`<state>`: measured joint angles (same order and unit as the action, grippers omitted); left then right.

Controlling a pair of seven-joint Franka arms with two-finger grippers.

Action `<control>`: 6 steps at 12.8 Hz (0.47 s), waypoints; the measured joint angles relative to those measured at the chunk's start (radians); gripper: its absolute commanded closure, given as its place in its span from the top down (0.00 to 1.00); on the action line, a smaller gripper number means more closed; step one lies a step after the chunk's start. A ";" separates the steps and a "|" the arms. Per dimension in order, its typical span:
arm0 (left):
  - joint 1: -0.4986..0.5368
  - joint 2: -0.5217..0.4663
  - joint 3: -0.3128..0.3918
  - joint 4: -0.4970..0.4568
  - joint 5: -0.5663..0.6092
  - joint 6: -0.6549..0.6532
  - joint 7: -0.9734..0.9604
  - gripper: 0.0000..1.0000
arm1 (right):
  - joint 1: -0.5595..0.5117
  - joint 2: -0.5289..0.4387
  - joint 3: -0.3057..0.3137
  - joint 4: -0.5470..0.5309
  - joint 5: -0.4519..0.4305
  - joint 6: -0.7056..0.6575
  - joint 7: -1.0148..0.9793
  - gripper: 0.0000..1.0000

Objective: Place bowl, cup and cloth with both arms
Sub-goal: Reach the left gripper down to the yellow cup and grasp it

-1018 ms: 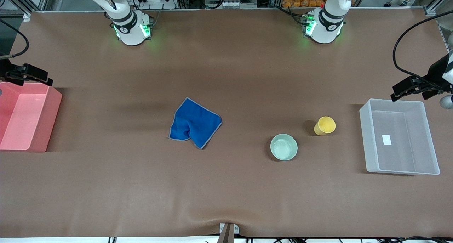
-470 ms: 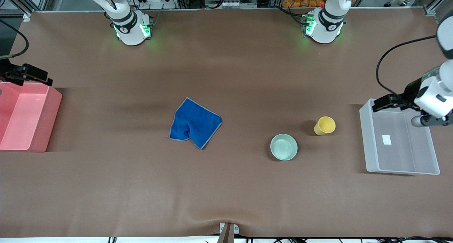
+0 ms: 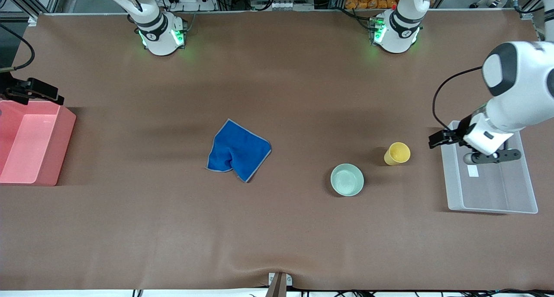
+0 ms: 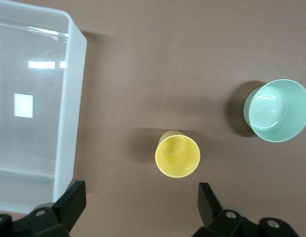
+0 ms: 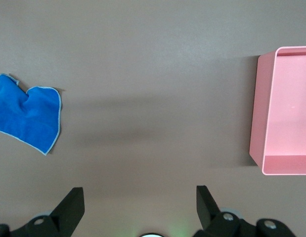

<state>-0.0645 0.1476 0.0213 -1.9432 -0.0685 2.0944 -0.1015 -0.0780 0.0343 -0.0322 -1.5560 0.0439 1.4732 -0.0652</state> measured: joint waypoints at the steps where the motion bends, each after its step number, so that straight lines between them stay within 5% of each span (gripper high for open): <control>1: 0.000 0.001 -0.003 -0.054 0.000 0.081 0.000 1.00 | 0.000 0.000 0.000 0.000 0.000 0.000 0.000 1.00; 6: 0.000 0.060 -0.019 -0.215 0.000 0.319 0.000 1.00 | 0.000 0.000 0.000 0.000 0.000 0.000 0.000 1.00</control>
<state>-0.0649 0.2073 0.0028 -2.1581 -0.0685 2.4130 -0.1016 -0.0783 0.0343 -0.0322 -1.5562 0.0439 1.4730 -0.0652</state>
